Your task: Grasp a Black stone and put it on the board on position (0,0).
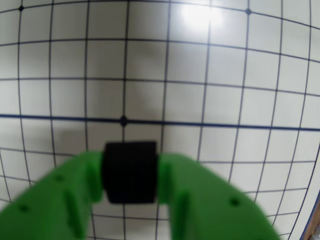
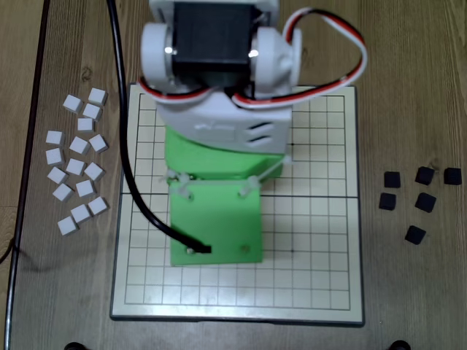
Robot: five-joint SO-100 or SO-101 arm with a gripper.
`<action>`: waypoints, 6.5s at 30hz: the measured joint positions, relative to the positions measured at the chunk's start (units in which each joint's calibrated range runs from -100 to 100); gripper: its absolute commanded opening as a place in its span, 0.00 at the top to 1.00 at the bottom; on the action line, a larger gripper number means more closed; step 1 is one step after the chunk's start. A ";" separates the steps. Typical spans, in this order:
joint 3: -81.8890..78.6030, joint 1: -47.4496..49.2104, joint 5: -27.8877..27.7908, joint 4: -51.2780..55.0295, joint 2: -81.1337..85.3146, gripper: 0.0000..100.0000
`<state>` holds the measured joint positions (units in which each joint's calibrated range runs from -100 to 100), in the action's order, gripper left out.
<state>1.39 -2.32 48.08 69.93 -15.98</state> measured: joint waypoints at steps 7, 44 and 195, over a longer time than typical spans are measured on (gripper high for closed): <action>-1.97 2.26 0.05 -1.43 -0.18 0.94; -9.57 2.16 0.59 -9.52 -2.37 0.94; -100.76 -0.32 -3.61 1.11 105.39 0.94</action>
<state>-99.37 -2.64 44.47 71.04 89.41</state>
